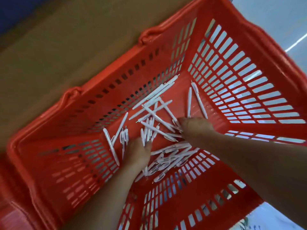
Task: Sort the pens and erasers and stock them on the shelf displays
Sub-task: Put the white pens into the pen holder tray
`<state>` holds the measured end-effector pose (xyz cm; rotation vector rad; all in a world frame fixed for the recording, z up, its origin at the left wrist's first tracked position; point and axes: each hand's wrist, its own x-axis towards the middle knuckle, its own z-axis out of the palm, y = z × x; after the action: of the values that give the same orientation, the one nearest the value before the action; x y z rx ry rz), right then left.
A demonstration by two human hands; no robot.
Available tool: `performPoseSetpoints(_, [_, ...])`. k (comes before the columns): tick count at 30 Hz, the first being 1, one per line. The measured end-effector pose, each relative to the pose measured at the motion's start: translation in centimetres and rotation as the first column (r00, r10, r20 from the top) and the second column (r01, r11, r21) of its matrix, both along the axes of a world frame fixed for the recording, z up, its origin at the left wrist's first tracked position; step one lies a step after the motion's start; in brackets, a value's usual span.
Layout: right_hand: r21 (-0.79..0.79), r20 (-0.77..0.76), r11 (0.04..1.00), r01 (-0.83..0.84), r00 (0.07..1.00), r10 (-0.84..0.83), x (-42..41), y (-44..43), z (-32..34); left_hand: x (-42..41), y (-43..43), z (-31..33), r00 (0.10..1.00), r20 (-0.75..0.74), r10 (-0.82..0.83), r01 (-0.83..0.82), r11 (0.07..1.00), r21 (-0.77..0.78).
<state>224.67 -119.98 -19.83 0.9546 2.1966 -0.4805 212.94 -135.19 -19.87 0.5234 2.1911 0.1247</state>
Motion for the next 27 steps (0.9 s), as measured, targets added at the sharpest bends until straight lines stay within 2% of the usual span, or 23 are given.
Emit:
performPoseSetpoints(2, [-0.079, -0.036, 0.996, 0.053, 0.998, -0.056, 0.1, -0.2, 0.5, -0.1, -0.7, 0.7, 0.990, 0.085, 0.113, -0.115, 0.993, 0.028])
performPoseSetpoints(5, [-0.197, -0.079, 0.966, 0.167, 0.980, -0.185, 0.0, -0.5, 2.5, 0.4, -1.6, 3.3, 0.919, 0.263, 0.294, -0.317, 0.947, 0.050])
performPoseSetpoints(6, [-0.216, -0.140, 0.953, 0.212, 0.959, -0.246, -0.2, -0.5, 3.4, 0.7, -1.7, 4.4, 0.902, 0.276, 0.331, -0.357, 0.933, 0.051])
performPoseSetpoints(8, [-0.306, -0.260, 0.876, 0.374, 0.852, -0.455, -0.8, -0.3, 5.8, 1.4, -1.6, 7.4, 0.821, 0.346, 0.454, -0.502, 0.862, 0.062])
performPoseSetpoints(9, [-0.397, -0.268, 0.787, 0.472, 0.761, -0.591, -1.1, -0.3, 7.2, 1.8, -1.4, 9.1, 0.758, 0.402, 0.514, -0.587, 0.806, 0.075])
performPoseSetpoints(10, [-0.525, -0.215, 0.635, 0.567, 0.633, -0.744, -1.5, -0.3, 9.0, 2.3, -0.9, 11.2, 0.709, 0.454, 0.540, -0.640, 0.763, 0.091])
performPoseSetpoints(11, [-0.655, -0.110, 0.422, 0.626, 0.474, -0.874, -1.7, -0.4, 11.0, 2.8, -0.3, 13.5, 0.678, 0.502, 0.536, -0.661, 0.744, 0.099])
performPoseSetpoints(12, [-0.751, 0.015, 0.212, 0.625, 0.337, -0.941, -1.8, -0.6, 12.8, 3.3, 0.3, 15.7, 0.661, 0.548, 0.512, -0.665, 0.738, 0.113])
performPoseSetpoints(13, [-0.808, 0.119, 0.059, 0.586, 0.260, -0.958, -1.7, -0.8, 14.7, 3.8, 0.9, 18.1, 0.649, 0.595, 0.474, -0.659, 0.740, 0.130])
performPoseSetpoints(14, [-0.844, 0.187, -0.035, 0.536, 0.232, -0.955, -1.5, -1.1, 16.7, 4.2, 1.4, 20.1, 0.643, 0.625, 0.444, -0.653, 0.744, 0.143])
performPoseSetpoints(15, [-0.865, 0.216, -0.081, 0.494, 0.222, -0.951, -1.4, -1.5, 18.8, 4.5, 1.9, 22.4, 0.638, 0.639, 0.430, -0.648, 0.748, 0.143])
performPoseSetpoints(17, [-0.891, 0.198, -0.108, 0.440, 0.164, -0.966, -1.4, -1.6, 23.6, 4.6, 2.8, 26.9, 0.617, 0.645, 0.450, -0.667, 0.735, 0.124])
performPoseSetpoints(19, [-0.902, 0.152, -0.135, 0.410, 0.008, -0.988, -1.2, -1.2, 28.6, 4.6, 3.7, 31.7, 0.592, 0.654, 0.471, -0.691, 0.714, 0.112])
performPoseSetpoints(22, [-0.907, 0.198, -0.270, 0.324, -0.239, -0.951, -0.8, -0.3, 36.7, 4.2, 4.6, 39.3, 0.665, 0.623, 0.411, -0.641, 0.743, 0.194])
performPoseSetpoints(27, [-0.922, 0.289, -0.369, 0.117, -0.427, -0.857, -0.1, 0.1, 49.7, 4.6, 5.4, 52.6, 0.767, 0.557, 0.318, -0.572, 0.732, 0.371])
